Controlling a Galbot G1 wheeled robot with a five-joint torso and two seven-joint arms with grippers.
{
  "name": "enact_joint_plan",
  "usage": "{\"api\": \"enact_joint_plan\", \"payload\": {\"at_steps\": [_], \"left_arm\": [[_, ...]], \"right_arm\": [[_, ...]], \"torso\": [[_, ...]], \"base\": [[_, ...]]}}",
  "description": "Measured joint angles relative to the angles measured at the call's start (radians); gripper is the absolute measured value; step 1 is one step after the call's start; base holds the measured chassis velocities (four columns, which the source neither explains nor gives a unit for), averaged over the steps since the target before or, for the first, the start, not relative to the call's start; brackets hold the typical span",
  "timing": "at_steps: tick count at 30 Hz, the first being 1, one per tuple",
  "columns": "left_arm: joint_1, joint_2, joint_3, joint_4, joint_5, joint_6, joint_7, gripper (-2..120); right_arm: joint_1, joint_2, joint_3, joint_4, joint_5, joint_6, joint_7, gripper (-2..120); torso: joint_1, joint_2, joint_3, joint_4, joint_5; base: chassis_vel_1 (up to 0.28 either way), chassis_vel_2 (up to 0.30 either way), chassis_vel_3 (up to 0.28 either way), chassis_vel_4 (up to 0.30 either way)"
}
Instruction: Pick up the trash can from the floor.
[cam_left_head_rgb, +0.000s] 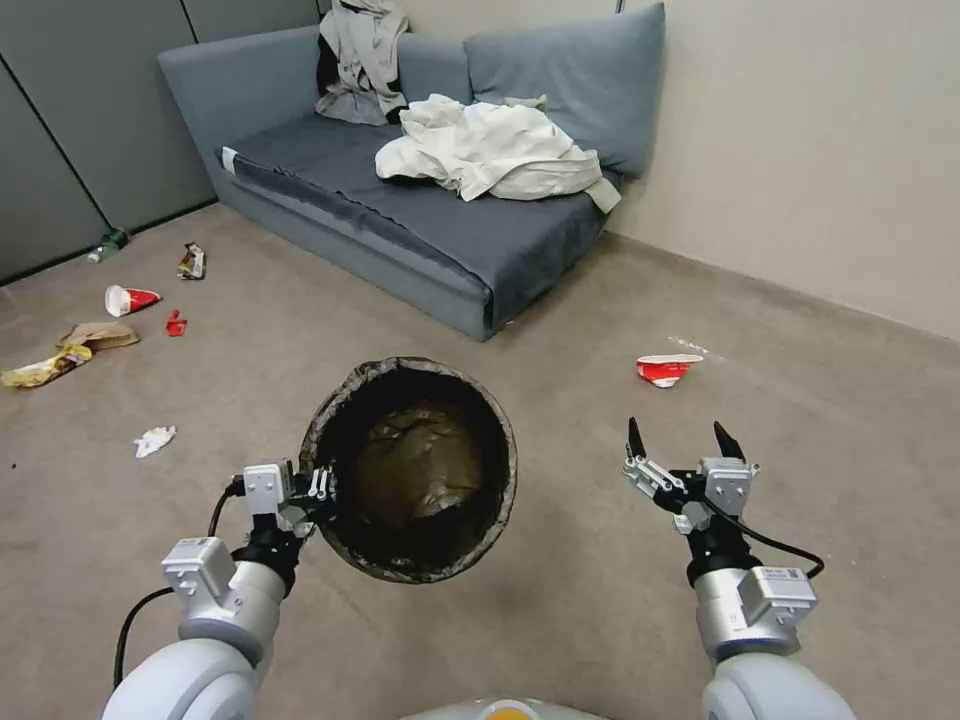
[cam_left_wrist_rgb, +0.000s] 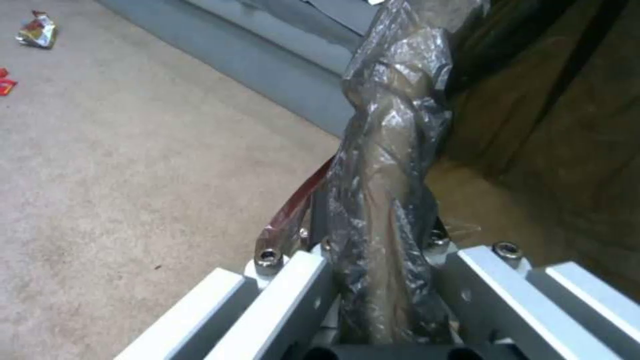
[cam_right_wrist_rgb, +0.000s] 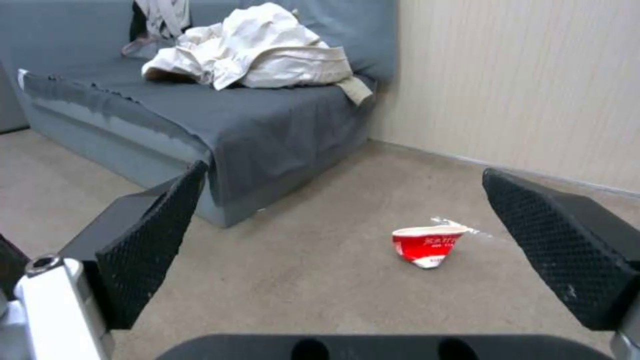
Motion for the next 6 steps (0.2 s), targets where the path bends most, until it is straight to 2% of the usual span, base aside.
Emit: {"api": "enact_joint_plan", "payload": {"at_steps": [6], "left_arm": [[-0.001,-0.004,0.0,0.0,0.0,0.002,-0.001,1]], "right_arm": [[-0.001,0.0,0.0,0.0,0.0,0.0,0.0,100]], "torso": [[0.0,0.0,0.0,0.0,0.0]], "base": [[0.0,0.0,0.0,0.0]]}}
